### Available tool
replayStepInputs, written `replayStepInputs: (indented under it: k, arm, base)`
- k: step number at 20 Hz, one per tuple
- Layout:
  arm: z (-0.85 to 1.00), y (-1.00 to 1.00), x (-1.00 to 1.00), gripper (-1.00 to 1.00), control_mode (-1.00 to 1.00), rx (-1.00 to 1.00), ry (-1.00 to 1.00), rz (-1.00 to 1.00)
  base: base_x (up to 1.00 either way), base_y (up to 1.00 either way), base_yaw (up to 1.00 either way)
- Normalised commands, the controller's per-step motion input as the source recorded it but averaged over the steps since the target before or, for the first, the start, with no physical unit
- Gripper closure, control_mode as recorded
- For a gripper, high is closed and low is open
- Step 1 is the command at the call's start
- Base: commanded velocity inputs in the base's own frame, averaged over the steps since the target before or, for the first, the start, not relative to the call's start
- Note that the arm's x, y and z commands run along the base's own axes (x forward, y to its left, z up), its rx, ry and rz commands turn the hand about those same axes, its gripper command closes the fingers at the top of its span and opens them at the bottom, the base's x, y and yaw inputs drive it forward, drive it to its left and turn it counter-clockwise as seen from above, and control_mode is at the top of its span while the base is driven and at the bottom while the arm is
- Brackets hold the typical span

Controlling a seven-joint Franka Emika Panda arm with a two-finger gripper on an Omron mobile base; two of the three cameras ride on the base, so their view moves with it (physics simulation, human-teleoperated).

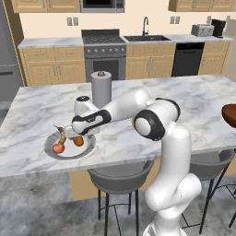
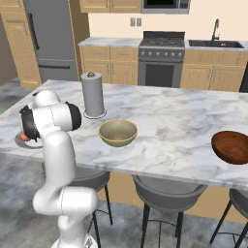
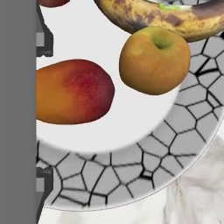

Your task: Take the fruits from the plate on the dining counter and place two fruits in each bowl.

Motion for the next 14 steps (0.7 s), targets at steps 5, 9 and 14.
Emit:
replayStepInputs:
  k: [5,9,14]
  arm:
    - [-0.07,0.09,0.13,-1.00,-1.00,0.00,0.00,0.00]
    - [-0.13,0.10,0.02,-1.00,-1.00,0.00,0.00,0.00]
    - [-0.18,0.04,0.00,-1.00,-1.00,0.00,0.00,0.00]
  base:
    - [0.00,0.00,0.00]
    - [0.00,0.00,0.00]
    - [0.00,0.00,0.00]
